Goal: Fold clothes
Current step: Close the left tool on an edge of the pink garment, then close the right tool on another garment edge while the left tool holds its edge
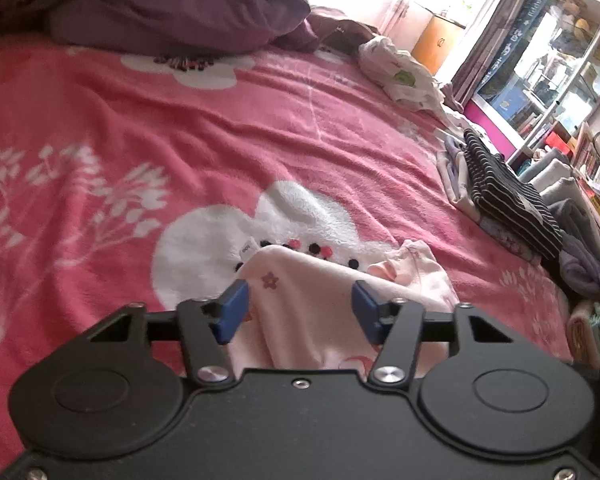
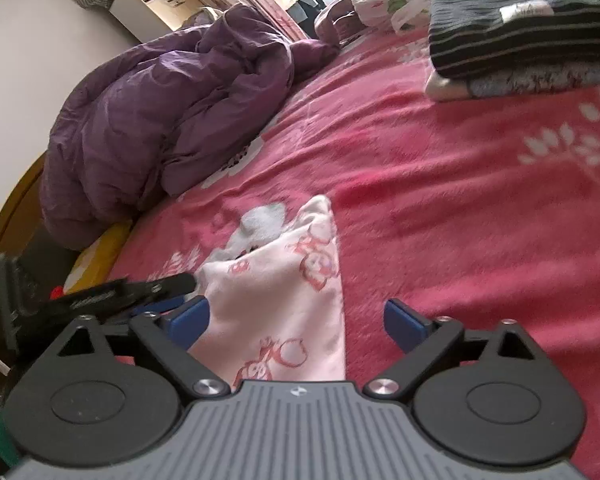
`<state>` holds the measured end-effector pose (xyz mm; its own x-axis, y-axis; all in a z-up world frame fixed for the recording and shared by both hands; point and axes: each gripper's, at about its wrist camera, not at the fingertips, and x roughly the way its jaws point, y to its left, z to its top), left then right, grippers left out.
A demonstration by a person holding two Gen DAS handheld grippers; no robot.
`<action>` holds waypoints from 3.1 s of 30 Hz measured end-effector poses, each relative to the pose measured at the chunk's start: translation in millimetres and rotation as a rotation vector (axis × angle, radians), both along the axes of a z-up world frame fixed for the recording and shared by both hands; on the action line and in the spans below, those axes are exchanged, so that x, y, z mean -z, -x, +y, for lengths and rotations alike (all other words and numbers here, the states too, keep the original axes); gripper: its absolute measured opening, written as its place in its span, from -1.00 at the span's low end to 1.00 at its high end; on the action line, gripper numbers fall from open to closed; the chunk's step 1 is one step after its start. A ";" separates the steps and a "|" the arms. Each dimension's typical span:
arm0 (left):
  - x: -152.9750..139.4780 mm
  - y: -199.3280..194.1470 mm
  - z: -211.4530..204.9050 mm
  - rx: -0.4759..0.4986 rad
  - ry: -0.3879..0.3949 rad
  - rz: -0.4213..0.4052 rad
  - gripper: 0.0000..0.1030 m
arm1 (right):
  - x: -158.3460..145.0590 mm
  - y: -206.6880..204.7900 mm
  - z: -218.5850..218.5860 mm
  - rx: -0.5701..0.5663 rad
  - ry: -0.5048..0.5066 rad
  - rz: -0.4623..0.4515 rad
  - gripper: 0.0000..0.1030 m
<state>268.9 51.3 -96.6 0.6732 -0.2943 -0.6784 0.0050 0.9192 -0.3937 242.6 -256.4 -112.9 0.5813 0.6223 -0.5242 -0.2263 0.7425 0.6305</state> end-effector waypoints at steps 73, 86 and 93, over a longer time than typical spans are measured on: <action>-48.0 211.6 -93.6 0.438 -0.358 -0.326 -1.00 | 19.3 168.3 -90.6 0.117 -0.356 -0.031 0.71; -21.9 284.2 -104.2 0.570 -0.397 -0.268 -1.00 | -50.2 152.4 -37.6 -0.227 0.054 -0.311 0.48; -17.6 288.8 -103.4 0.582 -0.390 -0.255 -1.00 | -77.6 108.8 -4.3 -0.463 0.196 -0.375 0.47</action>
